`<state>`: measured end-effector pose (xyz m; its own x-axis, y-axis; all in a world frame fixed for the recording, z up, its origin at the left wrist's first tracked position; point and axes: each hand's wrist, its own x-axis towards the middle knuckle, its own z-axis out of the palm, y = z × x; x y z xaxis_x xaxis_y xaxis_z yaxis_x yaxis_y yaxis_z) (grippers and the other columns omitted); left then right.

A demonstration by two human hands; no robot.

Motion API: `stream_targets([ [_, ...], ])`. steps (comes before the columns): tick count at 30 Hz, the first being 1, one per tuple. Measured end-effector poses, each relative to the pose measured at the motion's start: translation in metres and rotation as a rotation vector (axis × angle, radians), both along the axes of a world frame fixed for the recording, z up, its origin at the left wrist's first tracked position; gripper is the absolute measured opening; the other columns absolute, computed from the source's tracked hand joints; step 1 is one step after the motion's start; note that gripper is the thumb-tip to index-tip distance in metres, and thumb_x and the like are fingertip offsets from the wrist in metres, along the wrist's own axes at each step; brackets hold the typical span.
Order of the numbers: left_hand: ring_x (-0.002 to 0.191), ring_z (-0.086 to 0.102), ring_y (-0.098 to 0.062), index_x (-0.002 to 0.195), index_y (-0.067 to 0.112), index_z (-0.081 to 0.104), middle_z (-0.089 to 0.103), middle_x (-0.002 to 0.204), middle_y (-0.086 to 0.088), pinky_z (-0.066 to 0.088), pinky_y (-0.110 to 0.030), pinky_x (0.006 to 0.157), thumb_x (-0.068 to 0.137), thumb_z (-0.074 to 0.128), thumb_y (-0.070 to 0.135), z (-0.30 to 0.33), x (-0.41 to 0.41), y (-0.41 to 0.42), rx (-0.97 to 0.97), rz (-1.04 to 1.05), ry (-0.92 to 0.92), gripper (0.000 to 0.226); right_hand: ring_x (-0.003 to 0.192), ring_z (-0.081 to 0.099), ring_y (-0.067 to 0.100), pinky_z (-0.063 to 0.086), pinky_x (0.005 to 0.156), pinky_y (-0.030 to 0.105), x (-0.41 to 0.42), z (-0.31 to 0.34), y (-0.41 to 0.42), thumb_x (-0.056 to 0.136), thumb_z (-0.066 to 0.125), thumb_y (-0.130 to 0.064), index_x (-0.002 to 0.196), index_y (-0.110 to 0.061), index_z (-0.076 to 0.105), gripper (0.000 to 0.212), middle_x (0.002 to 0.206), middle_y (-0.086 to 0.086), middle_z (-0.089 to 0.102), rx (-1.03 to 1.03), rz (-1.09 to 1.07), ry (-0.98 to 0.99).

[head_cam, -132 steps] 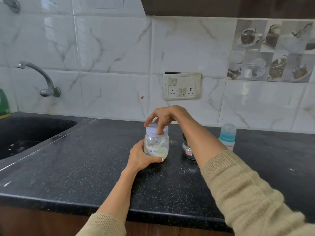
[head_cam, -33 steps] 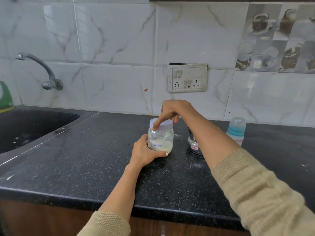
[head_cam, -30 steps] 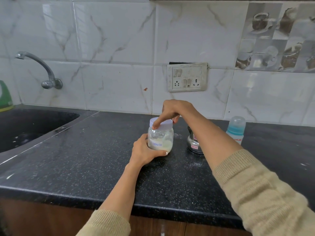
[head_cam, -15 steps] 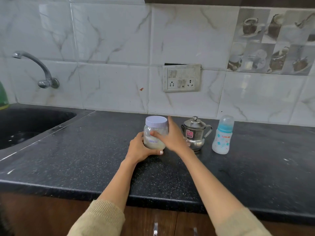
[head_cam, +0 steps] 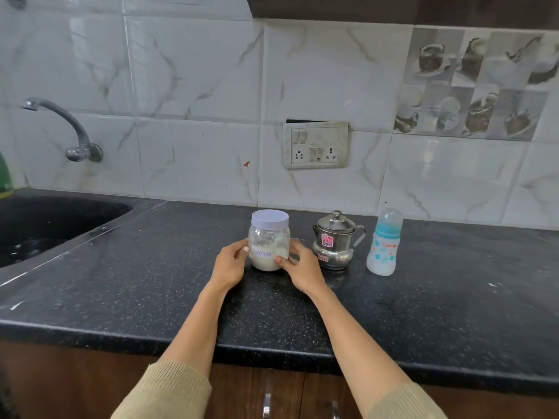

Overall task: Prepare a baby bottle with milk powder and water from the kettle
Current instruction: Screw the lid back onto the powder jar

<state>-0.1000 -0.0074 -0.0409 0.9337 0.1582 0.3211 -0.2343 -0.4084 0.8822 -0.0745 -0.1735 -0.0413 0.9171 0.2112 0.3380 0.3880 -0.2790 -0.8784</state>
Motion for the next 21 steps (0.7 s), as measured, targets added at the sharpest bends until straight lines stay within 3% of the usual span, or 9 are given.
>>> stream_targets([
  [5, 0.123, 0.049, -0.021, 0.128, 0.008, 0.053, 0.055, 0.131, -0.008, 0.034, -0.022, 0.095, 0.095, 0.045, 0.008, -0.001, 0.001, -0.002, -0.016, 0.031, -0.039, 0.034, 0.123, 0.053, 0.017, 0.041, 0.093, 0.018, 0.002, -0.002, 0.000, 0.087, 0.065, -0.009, 0.134, -0.008, 0.050, 0.049, 0.133, 0.007, 0.057, 0.003, -0.004, 0.003],
  [13, 0.124, 0.048, -0.023, 0.128, 0.008, 0.053, 0.055, 0.131, -0.009, 0.035, -0.029, 0.100, 0.095, 0.045, 0.005, 0.000, 0.011, -0.003, -0.042, 0.096, -0.028, 0.035, 0.126, 0.051, 0.019, 0.039, 0.100, 0.025, 0.014, 0.004, 0.005, 0.088, 0.064, -0.010, 0.136, -0.008, 0.048, 0.051, 0.136, 0.008, 0.055, -0.062, 0.001, 0.023],
  [21, 0.123, 0.049, -0.024, 0.126, 0.007, 0.055, 0.057, 0.129, -0.010, 0.036, -0.029, 0.099, 0.094, 0.044, 0.004, 0.001, 0.037, 0.005, -0.035, 0.141, -0.019, 0.033, 0.125, 0.051, 0.019, 0.036, 0.093, 0.018, 0.042, 0.004, 0.014, 0.088, 0.064, -0.011, 0.136, -0.008, 0.048, 0.050, 0.135, 0.007, 0.055, -0.076, -0.017, 0.045],
])
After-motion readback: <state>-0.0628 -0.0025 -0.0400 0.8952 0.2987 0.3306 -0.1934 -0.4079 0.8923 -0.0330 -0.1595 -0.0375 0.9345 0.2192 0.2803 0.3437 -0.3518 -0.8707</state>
